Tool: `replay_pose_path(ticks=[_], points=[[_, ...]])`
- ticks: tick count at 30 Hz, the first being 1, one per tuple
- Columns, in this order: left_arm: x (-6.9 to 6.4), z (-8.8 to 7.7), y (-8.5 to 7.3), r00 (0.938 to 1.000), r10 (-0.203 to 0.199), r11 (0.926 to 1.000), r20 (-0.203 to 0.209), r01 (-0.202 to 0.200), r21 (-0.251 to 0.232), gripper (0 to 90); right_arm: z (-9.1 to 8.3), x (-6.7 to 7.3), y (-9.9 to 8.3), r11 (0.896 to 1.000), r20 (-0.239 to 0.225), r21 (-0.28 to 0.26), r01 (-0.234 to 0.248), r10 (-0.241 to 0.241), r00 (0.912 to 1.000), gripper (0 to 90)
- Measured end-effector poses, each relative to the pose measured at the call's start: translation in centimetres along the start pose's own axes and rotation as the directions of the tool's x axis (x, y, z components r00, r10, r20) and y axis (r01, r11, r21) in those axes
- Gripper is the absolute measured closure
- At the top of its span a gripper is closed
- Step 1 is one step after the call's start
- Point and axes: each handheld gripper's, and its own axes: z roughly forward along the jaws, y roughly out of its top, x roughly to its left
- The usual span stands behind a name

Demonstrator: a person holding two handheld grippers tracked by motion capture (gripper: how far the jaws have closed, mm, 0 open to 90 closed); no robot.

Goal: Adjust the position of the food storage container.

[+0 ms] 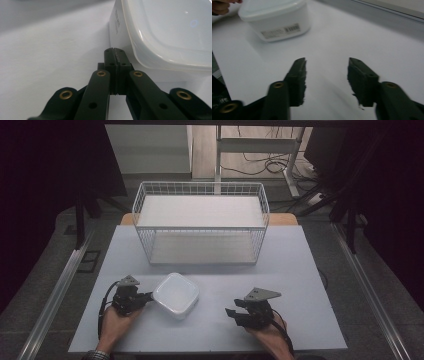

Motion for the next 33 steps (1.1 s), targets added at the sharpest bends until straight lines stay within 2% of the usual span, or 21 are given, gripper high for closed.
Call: replay_pose_path(ticks=[2,3,5,6,10,11,12,16,17,18,20,26,29,30,31,32,33], points=[[-0.6,0.3,0.2,0.9998,0.015,0.9999,0.012,-0.015,0.008,90.0,0.6,0.2,0.5,1.000,-0.005,0.006,0.000,0.000,1.0000,64.0],[-0.6,0.3,0.2,0.9998,0.015,0.9999,0.012,-0.015,0.008,90.0,0.6,0.2,0.5,1.000,-0.005,0.006,0.000,0.000,1.0000,64.0],[-1.7,0.9,0.6,0.9989,0.032,0.9993,0.035,-0.033,0.016,90.0,1.6,0.3,1.2,1.000,-0.030,0.025,-0.004,0.005,0.9995,74.3],[-1.7,0.9,0.6,0.9989,0.032,0.9993,0.035,-0.033,0.016,90.0,1.6,0.3,1.2,1.000,-0.030,0.025,-0.004,0.005,0.9995,74.3],[-3.5,1.9,1.0,0.9958,0.060,0.9978,0.069,-0.062,0.026,90.0,2.9,0.4,1.7,0.999,-0.049,0.051,0.002,0.001,0.9988,85.8],[-3.5,1.9,1.0,0.9958,0.060,0.9978,0.069,-0.062,0.026,90.0,2.9,0.4,1.7,0.999,-0.049,0.051,0.002,0.001,0.9988,85.8],[-4.2,2.2,1.1,0.9936,0.069,0.9970,0.089,-0.072,0.029,90.0,3.0,0.4,1.8,0.999,-0.054,0.054,0.000,0.003,0.9985,87.7],[-5.3,2.5,1.2,0.9918,0.081,0.9959,0.099,-0.084,0.032,90.0,2.9,0.3,1.8,0.999,-0.062,0.046,0.002,0.000,0.9981,88.7],[-5.6,2.6,1.2,0.9916,0.086,0.9954,0.097,-0.089,0.034,89.9,2.7,0.3,1.8,0.999,-0.046,0.048,0.005,-0.003,0.9989,88.7],[-6.1,2.6,1.2,0.9898,0.079,0.9962,0.119,-0.082,0.028,90.0,2.5,-0.1,1.7,0.999,-0.035,0.050,-0.005,0.007,0.9994,88.8],[-6.5,2.8,1.2,0.9886,0.078,0.9963,0.129,-0.082,0.027,90.0,2.2,-0.5,1.6,0.998,-0.033,0.056,-0.021,0.022,0.9992,88.8],[-7.3,3.3,1.2,0.9866,0.086,0.9956,0.139,-0.090,0.025,90.0,1.5,-1.3,1.1,0.998,-0.023,0.054,-0.033,0.034,0.9991,88.8],[-7.3,3.2,1.3,0.9860,0.083,0.9959,0.144,-0.088,0.024,89.9,1.5,-1.3,1.1,0.998,-0.021,0.052,-0.026,0.028,0.9994,88.7],[-7.2,2.8,1.3,0.9893,0.093,0.9953,0.112,-0.096,0.016,89.8,1.5,-1.2,1.2,0.999,-0.008,0.051,-0.009,0.009,0.9999,86.3],[-7.2,2.8,1.3,0.9893,0.093,0.9953,0.112,-0.096,0.016,89.4,1.5,-1.2,1.2,0.999,-0.008,0.051,-0.009,0.009,0.9999,86.3],[-7.1,2.4,1.3,0.9904,0.107,0.9940,0.087,-0.109,0.015,86.3,1.3,-1.0,1.1,0.999,0.018,0.050,0.010,-0.011,0.9998,82.5],[-7.1,2.4,1.3,0.9904,0.107,0.9940,0.087,-0.109,0.015,82.7,1.3,-1.0,1.1,0.999,0.018,0.050,0.010,-0.011,0.9998,82.5]])
